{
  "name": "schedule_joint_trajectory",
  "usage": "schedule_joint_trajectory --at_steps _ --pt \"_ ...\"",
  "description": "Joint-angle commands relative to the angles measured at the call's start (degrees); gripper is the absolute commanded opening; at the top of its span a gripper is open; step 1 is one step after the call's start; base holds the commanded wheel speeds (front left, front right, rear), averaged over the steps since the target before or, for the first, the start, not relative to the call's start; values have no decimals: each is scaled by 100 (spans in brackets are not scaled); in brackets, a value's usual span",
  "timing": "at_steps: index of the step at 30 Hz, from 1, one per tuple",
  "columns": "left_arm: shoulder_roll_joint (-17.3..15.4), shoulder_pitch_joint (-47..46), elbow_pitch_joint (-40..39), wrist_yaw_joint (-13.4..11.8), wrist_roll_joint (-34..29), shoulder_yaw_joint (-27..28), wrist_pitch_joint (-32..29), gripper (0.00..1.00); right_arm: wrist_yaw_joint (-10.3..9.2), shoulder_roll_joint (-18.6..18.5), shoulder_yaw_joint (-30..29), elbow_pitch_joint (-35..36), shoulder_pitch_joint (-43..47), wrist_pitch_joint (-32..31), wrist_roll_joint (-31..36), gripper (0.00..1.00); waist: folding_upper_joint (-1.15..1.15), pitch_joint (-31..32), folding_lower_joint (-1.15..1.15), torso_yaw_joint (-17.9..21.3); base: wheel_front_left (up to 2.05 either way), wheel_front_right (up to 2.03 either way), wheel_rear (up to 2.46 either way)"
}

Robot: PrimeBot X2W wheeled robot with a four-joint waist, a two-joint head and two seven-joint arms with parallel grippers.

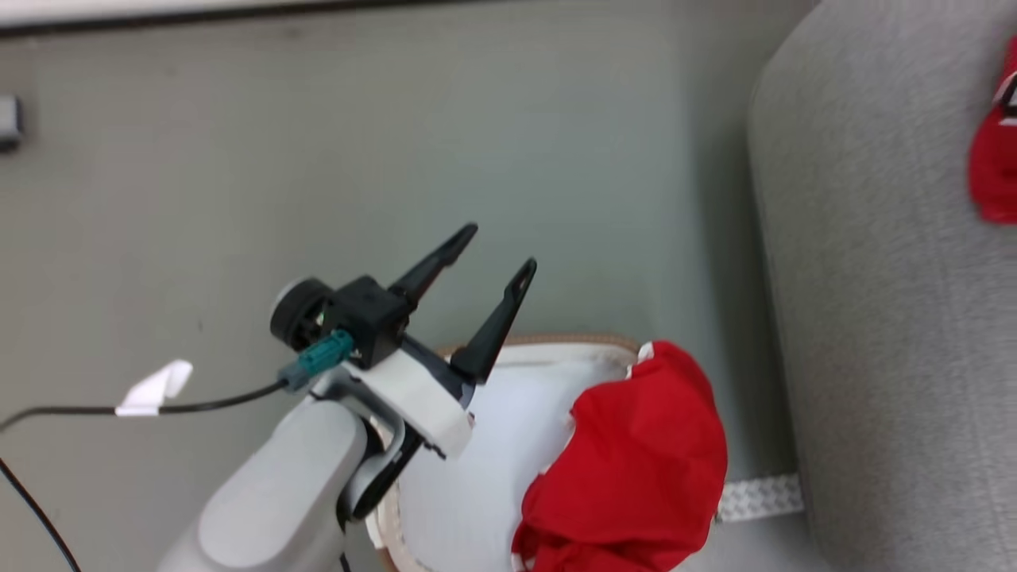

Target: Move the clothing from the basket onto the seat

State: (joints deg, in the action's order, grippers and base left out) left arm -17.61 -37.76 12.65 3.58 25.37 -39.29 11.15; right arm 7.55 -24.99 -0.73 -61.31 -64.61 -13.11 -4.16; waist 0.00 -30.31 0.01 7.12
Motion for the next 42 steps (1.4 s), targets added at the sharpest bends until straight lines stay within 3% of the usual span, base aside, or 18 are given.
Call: schedule_joint_trajectory --at_steps 1,5,11,16,20,31,42 --pt "7 142 99 5 77 4 33 100 -12 1 234 -51 187 -43 -120 100 0 445 -1 67 0 0 0" --pt "35 406 351 -54 249 37 105 100 -13 23 1045 59 463 -238 -494 100 0 1126 -1 145 0 0 0" --pt "94 834 593 -267 442 203 235 100 -13 -343 2158 889 1002 -234 -1536 100 0 2101 -1 158 0 0 0" --pt "90 1110 666 -454 613 388 310 100 -13 -742 2557 1836 1394 289 -2231 100 0 2699 -1 103 0 0 0" --pt "40 1283 663 -573 679 561 344 100 -12 -779 2523 2242 1757 940 -2369 100 0 2988 -1 25 0 0 0" --pt "-111 1857 306 -839 731 1225 398 100 -13 144 1741 3011 3297 2451 -2521 100 0 3213 -1 -159 0 0 0" --pt "183 2780 -305 -837 105 2126 400 100 -13 1227 1013 3878 4927 2817 -1966 100 0 3236 -1 -260 0 0 0"
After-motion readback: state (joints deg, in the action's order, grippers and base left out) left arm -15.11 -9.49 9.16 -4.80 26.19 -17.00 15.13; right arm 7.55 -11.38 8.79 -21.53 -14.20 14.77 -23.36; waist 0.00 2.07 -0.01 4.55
